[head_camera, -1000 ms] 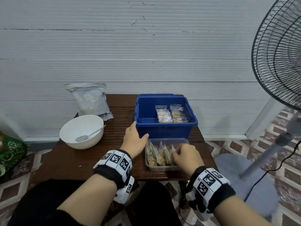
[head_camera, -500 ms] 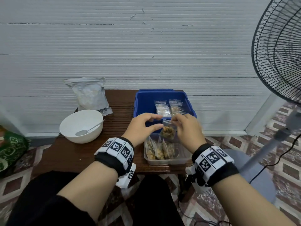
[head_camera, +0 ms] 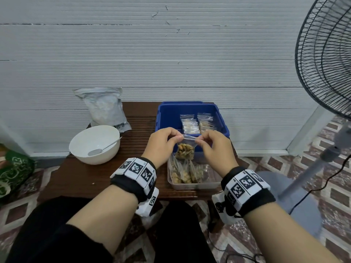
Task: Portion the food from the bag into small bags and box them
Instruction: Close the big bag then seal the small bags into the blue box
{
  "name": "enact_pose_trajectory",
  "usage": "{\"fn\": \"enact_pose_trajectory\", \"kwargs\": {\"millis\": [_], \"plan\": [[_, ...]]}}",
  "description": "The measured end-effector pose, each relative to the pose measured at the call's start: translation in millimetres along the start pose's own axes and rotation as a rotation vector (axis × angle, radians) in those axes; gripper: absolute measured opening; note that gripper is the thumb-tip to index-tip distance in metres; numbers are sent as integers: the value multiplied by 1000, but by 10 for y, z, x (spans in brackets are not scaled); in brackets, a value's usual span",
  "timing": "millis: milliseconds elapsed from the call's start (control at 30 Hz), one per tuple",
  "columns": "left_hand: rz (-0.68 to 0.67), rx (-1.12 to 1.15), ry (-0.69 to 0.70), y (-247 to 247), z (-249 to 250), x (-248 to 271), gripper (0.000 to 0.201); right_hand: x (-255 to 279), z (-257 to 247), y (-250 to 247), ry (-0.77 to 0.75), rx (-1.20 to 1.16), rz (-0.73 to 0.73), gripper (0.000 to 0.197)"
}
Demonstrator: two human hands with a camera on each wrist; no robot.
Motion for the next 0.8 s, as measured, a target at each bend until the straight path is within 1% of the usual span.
{"fn": "enact_pose_trajectory", "kwargs": {"millis": [100, 200, 333, 433, 633, 800], "plan": [[-33, 16, 10, 12, 3, 4, 7, 10, 2, -4, 10, -16, 25, 14], [-61, 53, 5, 21, 0, 13, 4, 9, 24, -9, 12, -26, 27, 11], [-39, 35, 2, 26, -2, 21, 3, 1, 26, -15, -9, -31, 24, 12], [-15, 25, 23, 28, -2, 21, 4, 6, 1, -6, -9, -53, 21, 12], [-33, 17, 59, 18, 22, 29, 7, -3, -4, 15, -56, -52, -11, 16], [-25, 70, 43, -13, 16, 29, 8, -18, 25, 18, -47, -98, -53, 7]]}}
Point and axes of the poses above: each hand's wrist, its own x-axis away from the middle knuckle, its own y-axis out of the palm, z = x × y, the point moved 1 cm from there along -x, towards the middle knuckle, and after that the axes turned 15 degrees about -x, right-handed, at the moved point
